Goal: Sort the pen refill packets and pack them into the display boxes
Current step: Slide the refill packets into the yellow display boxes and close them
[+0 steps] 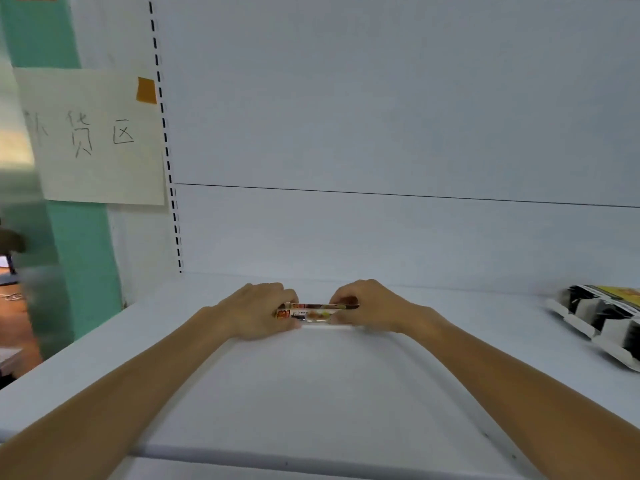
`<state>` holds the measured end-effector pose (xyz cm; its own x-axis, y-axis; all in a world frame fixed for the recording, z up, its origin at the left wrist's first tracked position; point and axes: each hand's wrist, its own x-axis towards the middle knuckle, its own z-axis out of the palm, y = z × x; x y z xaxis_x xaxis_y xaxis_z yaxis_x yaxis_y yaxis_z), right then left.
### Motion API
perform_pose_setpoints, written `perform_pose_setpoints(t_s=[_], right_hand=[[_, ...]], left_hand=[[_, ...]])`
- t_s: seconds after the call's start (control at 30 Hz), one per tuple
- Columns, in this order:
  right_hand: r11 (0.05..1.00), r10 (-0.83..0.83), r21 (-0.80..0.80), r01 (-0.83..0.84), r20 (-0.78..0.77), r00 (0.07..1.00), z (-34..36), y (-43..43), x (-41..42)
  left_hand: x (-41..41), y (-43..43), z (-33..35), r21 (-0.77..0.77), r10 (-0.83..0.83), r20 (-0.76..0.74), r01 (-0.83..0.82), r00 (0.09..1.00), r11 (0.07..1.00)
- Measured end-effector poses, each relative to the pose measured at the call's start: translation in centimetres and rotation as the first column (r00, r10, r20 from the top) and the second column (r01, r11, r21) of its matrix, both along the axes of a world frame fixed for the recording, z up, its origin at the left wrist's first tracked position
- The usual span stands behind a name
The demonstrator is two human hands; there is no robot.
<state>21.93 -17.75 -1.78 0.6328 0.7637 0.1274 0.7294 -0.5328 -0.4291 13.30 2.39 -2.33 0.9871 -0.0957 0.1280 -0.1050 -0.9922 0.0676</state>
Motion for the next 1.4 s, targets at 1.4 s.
perform_pose_setpoints(t_s=[1.4], right_hand=[[0.991,-0.088,-0.052,0.123,0.430,0.898,1.8,-17.3,1.5]], left_hand=[[4.5,-19.3,2.2,-0.017,-0.049,0.075,0.051,0.996,0.999]])
